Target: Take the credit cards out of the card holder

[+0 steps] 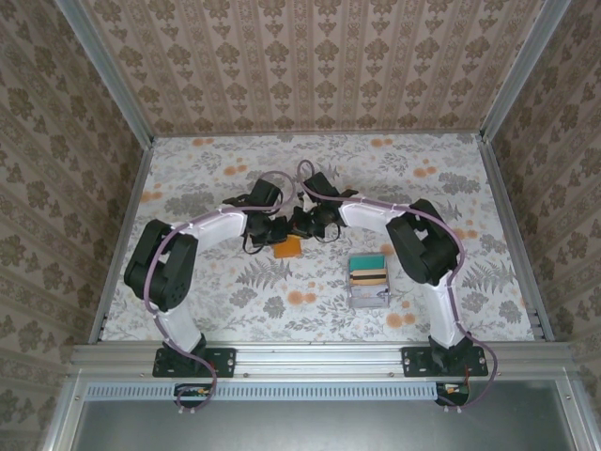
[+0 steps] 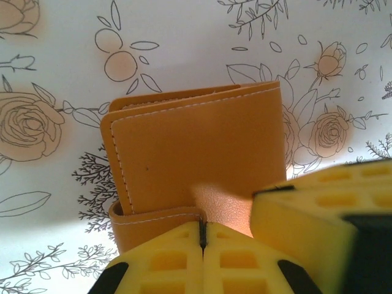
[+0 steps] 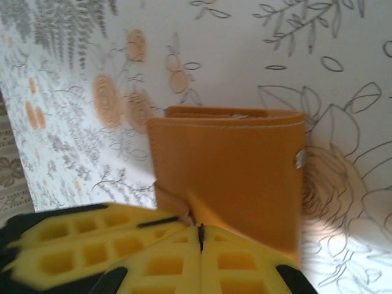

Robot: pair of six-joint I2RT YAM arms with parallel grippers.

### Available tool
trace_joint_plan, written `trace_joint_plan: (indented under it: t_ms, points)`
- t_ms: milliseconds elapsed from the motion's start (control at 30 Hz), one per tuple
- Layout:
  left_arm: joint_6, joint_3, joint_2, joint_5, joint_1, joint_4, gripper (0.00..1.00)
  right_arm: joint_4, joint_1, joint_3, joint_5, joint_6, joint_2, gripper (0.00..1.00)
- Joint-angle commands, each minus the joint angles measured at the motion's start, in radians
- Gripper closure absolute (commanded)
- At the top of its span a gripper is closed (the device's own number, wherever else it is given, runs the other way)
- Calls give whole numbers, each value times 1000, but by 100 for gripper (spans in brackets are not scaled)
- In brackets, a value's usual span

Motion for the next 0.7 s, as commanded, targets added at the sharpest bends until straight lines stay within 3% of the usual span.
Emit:
trace_joint_plan:
  t_ms: [0, 133, 267, 667]
  points:
    - [-20, -5, 29, 28, -6, 6, 100, -104, 25, 56, 14, 26, 82, 100]
    - [-48, -14, -12, 85, 31, 30, 100, -253, 25, 76, 104, 36, 120, 100]
    - [-91, -50, -76, 180, 96, 101, 100, -281, 25, 58, 170, 38, 113, 100]
    - [-112, -75, -173, 278, 184, 149, 100, -328, 25, 76, 183, 24, 119, 100]
